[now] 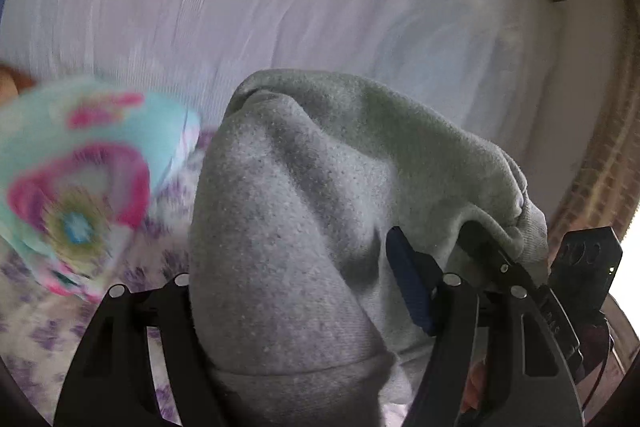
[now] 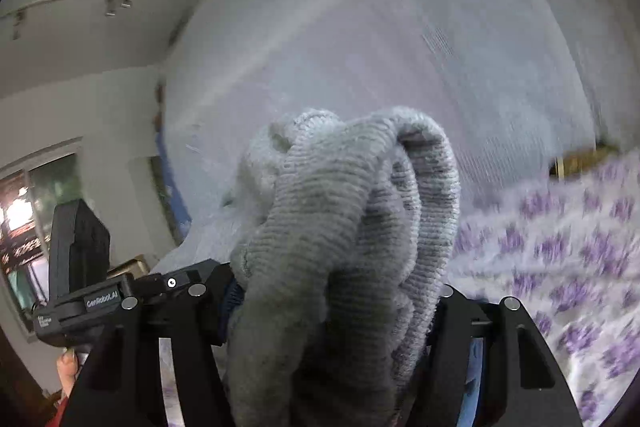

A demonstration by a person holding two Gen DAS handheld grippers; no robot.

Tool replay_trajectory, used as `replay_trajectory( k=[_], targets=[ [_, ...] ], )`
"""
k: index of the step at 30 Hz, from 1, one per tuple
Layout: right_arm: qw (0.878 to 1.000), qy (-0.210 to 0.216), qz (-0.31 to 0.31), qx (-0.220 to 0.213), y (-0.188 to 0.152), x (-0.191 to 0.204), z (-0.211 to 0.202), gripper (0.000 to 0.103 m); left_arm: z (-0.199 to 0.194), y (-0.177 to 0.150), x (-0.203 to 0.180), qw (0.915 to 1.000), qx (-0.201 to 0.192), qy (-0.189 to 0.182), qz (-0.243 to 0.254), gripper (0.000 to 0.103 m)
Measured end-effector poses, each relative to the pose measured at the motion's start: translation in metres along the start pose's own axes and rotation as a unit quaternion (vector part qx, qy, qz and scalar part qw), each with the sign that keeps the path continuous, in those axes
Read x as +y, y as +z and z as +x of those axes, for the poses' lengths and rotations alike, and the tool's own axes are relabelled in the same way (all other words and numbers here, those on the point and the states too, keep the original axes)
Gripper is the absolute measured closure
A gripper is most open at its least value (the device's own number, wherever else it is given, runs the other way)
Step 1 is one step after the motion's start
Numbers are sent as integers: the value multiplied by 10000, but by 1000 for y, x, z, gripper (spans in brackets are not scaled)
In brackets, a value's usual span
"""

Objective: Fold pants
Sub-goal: 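Lower the sweatpants onto the folded blue jeans and open both grippers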

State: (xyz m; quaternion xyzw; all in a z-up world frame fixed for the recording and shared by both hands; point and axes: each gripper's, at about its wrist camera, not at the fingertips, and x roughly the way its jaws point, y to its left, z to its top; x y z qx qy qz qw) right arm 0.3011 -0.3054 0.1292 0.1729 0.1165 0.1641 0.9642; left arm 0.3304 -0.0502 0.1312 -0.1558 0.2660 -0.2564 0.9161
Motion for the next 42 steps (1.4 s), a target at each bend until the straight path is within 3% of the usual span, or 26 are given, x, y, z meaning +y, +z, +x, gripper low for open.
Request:
replay_trajectory(
  k=[2, 3, 4, 6, 8, 12, 17, 20, 21, 22, 25, 27, 29, 30, 32, 34, 36, 40, 42],
  targets=[
    [9959, -636, 234, 599, -31, -36, 46, 34, 47, -12, 26, 9983, 487, 118, -281, 35],
    [9950, -714, 294, 634, -46, -54, 59, 26, 73, -23, 41, 9952, 807, 206, -513, 34],
    [9962, -565, 253, 610, -49, -62, 63, 26, 98, -36, 59, 9910, 1040, 418, -731, 21],
    [9958, -510, 156, 749, -39, -60, 63, 24, 104, -53, 80, 9933, 635, 26, -965, 10],
    [9951, -651, 26, 746, -34, -52, 60, 21, 104, -51, 79, 9933, 721, 93, -896, 8],
    [9964, -602, 118, 591, -35, -54, 51, 13, 95, -48, 87, 9903, 784, -182, -1132, 9],
    [9972, -579, -439, -170, -15, -29, 9, 4, 80, -39, 93, 9893, 576, -301, -1307, 10],
    [9893, -782, -712, -1006, 0, -15, -27, 4, 60, -27, 90, 9912, 250, -452, -1221, 10],
    [9879, -674, -747, -1181, 3, -11, -35, 4, 54, -24, 88, 9917, 145, -460, -1195, 10],
    [9880, -505, -751, -1255, 5, -5, -39, 4, 47, -20, 85, 9919, 25, -521, -1155, 10],
    [9921, -111, -852, -915, 7, 13, -31, 29, 35, -18, 66, 9926, -71, -770, -935, 10],
    [9955, -124, -867, -354, 0, 11, -6, 60, 42, -22, 49, 9963, 26, -628, -582, 10],
    [9970, -345, -576, 396, -18, -15, 32, 71, 53, -30, 37, 9995, 149, -218, -180, 7],
    [9971, -377, -418, 504, -30, -35, 43, 72, 65, -35, 33, 9995, 289, 79, 40, 5],
    [9990, -134, -116, 417, -36, -56, 45, 72, 79, -44, 28, 9980, 492, 283, 288, 5],
    [9985, -197, -133, 494, -30, -51, 42, 73, 81, -53, 11, 9942, 357, 646, 784, 5],
    [9985, -280, -204, 435, -34, -45, 42, 73, 83, -57, 4, 9909, 345, 883, 957, 5],
    [9985, -255, -198, 450, -33, -45, 44, 73, 76, -52, 17, 9955, 322, 596, 658, 5],
    [9988, -200, -251, 376, -31, -41, 38, 67, 73, -52, 18, 9961, 291, 571, 601, 5]
  ],
)
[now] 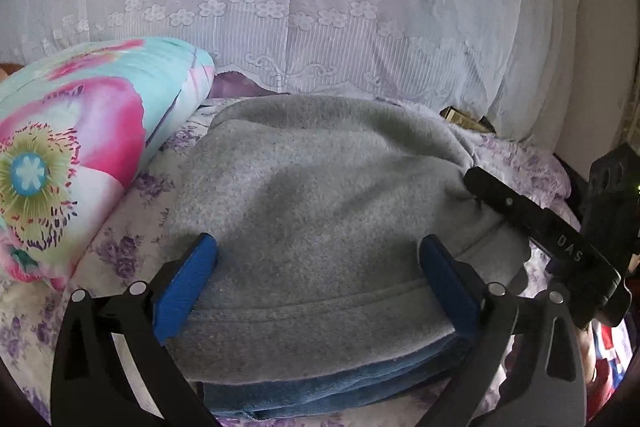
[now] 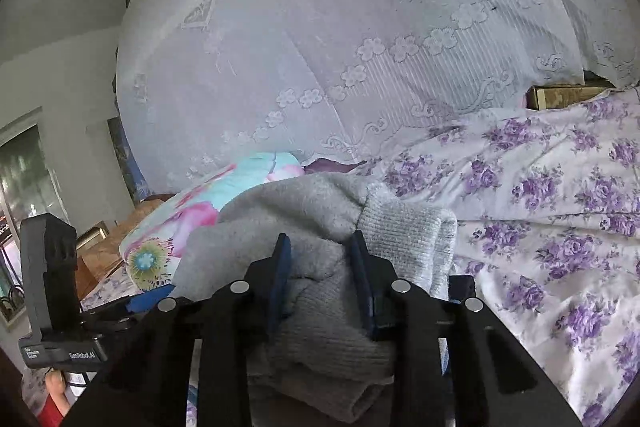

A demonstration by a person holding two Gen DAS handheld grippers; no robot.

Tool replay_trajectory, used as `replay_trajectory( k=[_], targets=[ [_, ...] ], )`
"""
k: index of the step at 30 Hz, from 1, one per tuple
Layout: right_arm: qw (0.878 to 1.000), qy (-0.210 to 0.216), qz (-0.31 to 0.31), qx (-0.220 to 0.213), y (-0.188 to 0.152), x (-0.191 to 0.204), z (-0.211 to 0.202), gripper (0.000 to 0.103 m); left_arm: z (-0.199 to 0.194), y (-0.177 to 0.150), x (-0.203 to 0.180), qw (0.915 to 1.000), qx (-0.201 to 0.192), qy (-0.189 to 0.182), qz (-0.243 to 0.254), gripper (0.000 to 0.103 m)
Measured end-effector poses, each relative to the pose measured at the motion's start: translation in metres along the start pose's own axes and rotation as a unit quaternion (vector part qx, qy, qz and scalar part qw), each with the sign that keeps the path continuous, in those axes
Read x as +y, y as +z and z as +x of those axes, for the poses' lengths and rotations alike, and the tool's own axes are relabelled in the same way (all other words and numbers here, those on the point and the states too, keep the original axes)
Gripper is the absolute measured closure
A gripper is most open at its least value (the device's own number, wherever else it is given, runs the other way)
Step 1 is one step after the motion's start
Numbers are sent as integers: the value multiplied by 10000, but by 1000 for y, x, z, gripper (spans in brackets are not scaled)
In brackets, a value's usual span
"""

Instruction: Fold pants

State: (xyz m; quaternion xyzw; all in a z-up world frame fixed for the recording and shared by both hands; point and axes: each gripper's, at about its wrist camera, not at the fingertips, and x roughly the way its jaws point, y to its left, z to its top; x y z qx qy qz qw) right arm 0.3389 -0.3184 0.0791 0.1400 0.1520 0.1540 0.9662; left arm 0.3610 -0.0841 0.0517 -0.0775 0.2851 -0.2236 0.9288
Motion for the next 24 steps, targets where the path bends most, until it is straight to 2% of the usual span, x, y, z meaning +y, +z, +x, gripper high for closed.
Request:
replay_trajectory(
  k=[1, 2, 3, 5, 8, 10, 13, 16, 17, 19, 21, 23, 24],
  targets=[
    [10000, 58, -7, -71, 1, 1, -4, 62, -4, -1, -2, 10000, -33, 34, -13, 5],
    [9997, 113, 9, -221, 1, 8, -13, 46, -7, -1, -3, 10000, -59, 66, -28, 5],
    [9992, 56, 1, -387, 2, 16, -23, 24, -12, -2, -4, 9999, -92, 82, -57, 5],
    [9969, -221, -221, -720, 4, 36, -42, 3, -23, -5, -2, 9996, -180, 71, -192, 5],
    [9927, -529, -741, -786, 1, 61, -64, 3, -44, -11, 3, 9988, -247, 53, -413, 5],
    [9923, -667, -745, -724, -6, 65, -73, 3, -62, -19, 5, 9983, -232, 81, -530, 5],
    [9949, -774, -404, -510, -26, 62, -89, 3, -85, -38, 7, 9976, -112, 151, -670, 5],
    [9940, -1079, -49, -179, -50, 59, -104, 3, -105, -62, 3, 9971, -47, 494, -580, 5],
    [9914, -1308, 5, -18, -62, 59, -110, 3, -110, -71, 2, 9966, -35, 638, -523, 5],
    [9857, -1677, -116, 130, -84, 63, -119, 3, -119, -92, -3, 9947, 55, 967, -359, 5],
    [9791, -1957, -497, 244, -109, 72, -127, 3, -128, -110, -7, 9930, 186, 1149, -181, 5],
    [9712, -2254, -605, 478, -116, 80, -134, 3, -140, -128, -14, 9894, 300, 1423, 52, 5],
    [9716, -2254, -604, 401, -119, 83, -140, 3, -147, -134, -16, 9874, 300, 1549, 129, 5]
  ],
)
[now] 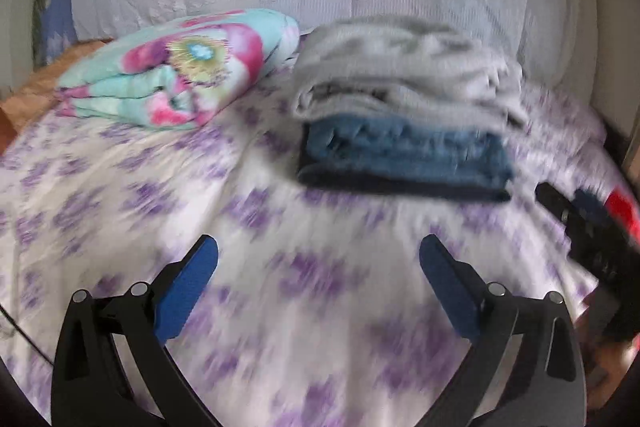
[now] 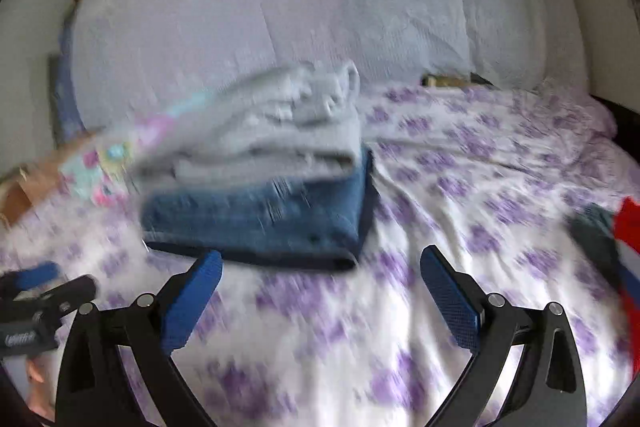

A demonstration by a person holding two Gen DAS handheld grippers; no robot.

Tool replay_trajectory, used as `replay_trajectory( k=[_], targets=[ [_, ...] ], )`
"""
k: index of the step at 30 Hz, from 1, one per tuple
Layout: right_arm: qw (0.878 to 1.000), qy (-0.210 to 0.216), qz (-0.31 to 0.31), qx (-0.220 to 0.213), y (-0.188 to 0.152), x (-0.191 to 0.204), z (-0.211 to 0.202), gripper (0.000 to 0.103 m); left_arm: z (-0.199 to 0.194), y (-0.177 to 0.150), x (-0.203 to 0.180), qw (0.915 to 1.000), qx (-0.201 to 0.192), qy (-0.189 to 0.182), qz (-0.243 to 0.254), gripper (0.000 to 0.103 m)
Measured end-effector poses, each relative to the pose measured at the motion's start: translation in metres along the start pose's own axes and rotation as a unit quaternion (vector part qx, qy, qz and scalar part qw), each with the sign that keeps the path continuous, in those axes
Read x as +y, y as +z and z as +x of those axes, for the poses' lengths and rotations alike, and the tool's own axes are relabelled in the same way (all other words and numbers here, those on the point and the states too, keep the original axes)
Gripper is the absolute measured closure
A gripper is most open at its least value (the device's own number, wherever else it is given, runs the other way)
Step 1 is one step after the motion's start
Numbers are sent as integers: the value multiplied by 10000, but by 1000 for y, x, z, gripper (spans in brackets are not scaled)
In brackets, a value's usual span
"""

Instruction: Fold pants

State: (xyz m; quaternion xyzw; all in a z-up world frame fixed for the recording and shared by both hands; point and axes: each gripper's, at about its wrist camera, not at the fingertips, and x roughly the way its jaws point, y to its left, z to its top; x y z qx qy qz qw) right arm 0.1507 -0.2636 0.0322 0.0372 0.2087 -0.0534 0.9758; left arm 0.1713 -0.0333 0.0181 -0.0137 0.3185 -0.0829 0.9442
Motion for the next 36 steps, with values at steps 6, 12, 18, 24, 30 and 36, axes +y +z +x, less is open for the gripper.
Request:
replay_trajectory(
  k=[6, 12, 18, 24, 30, 36],
  targets=[
    [9989, 213, 383, -192, -19, -6, -43, 3, -36, -25, -2, 9985, -274, 449, 173, 5],
    [9966, 824, 68, -30, -30, 8, -68, 3, -74, -34, -7, 9961, -758, 405, 218, 5],
    [9969, 546, 71, -569, -29, 3, -96, 3, -88, -32, -21, 9944, -936, 285, 405, 4],
    [9909, 32, 40, -1348, -20, -10, -119, 3, -73, 2, -34, 9932, -967, 568, 315, 4],
    [9931, 68, 84, -1168, -16, -20, -104, 3, -50, 34, -43, 9939, -995, 482, 63, 4],
    [9949, 101, 163, -994, -9, -20, -75, 3, -15, 32, -48, 9956, -792, 473, 188, 5]
  ],
)
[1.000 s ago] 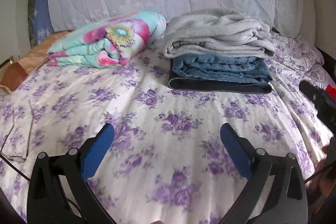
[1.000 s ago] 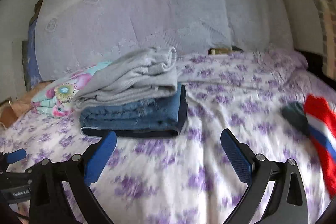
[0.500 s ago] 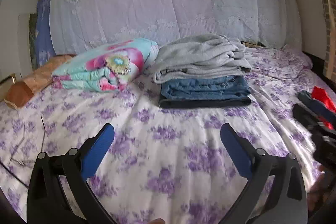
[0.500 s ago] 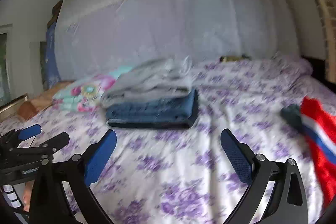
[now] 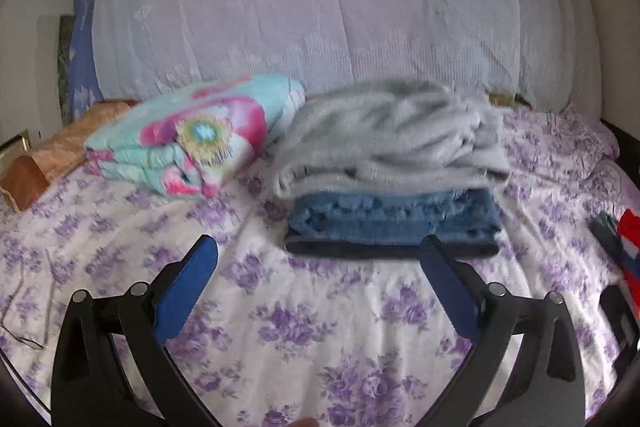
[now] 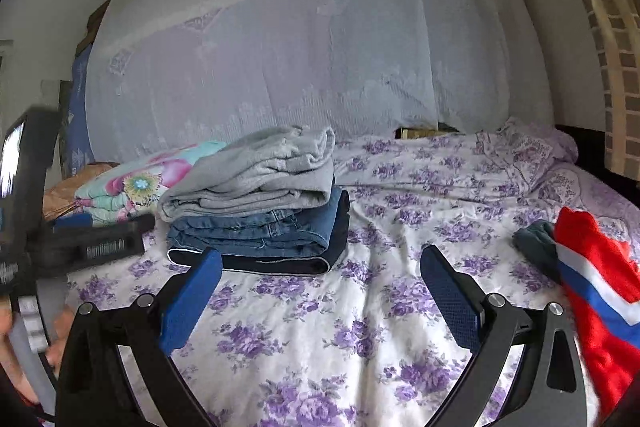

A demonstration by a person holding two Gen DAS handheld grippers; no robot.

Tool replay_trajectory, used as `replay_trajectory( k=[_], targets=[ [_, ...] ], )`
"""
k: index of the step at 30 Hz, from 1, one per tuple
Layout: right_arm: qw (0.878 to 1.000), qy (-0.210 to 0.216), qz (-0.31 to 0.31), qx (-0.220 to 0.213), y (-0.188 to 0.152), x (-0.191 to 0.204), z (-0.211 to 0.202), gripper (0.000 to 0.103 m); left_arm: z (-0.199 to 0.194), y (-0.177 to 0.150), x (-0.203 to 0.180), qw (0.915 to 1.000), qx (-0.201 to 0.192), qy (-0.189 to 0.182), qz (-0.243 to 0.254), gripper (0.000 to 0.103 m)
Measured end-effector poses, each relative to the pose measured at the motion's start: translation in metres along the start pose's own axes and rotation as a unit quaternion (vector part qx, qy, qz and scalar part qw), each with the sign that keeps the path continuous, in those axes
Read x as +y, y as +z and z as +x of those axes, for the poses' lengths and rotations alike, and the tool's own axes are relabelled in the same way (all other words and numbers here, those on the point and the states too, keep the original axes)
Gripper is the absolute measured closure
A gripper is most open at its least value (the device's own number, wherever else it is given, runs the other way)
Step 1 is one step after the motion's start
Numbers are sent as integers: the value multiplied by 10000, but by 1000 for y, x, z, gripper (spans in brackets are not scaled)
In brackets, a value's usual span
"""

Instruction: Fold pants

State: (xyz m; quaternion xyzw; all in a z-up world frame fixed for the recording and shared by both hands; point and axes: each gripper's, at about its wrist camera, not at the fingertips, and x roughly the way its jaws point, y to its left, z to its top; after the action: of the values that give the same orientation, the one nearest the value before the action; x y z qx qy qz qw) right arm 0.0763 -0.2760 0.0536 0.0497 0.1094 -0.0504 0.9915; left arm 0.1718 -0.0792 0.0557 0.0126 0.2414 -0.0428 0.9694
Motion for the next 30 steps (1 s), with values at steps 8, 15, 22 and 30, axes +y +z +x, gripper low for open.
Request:
replay_trajectory(
  k=[8, 15, 22, 30],
  targets=[
    [9995, 140, 294, -54, 13, 19, 51, 3, 15, -5, 11, 9996, 250, 37, -112, 5],
    [9998, 201, 50, 48, 10, 32, 59, 3, 9, -6, 10, 9998, 131, 124, -87, 5],
    [9995, 218, -88, -190, 9, 39, 50, 3, -4, -11, -1, 9997, -68, 134, 197, 5],
    [9994, 220, -171, -220, 10, 42, 48, 3, -9, -13, -10, 9990, -171, 143, 390, 5]
  ],
)
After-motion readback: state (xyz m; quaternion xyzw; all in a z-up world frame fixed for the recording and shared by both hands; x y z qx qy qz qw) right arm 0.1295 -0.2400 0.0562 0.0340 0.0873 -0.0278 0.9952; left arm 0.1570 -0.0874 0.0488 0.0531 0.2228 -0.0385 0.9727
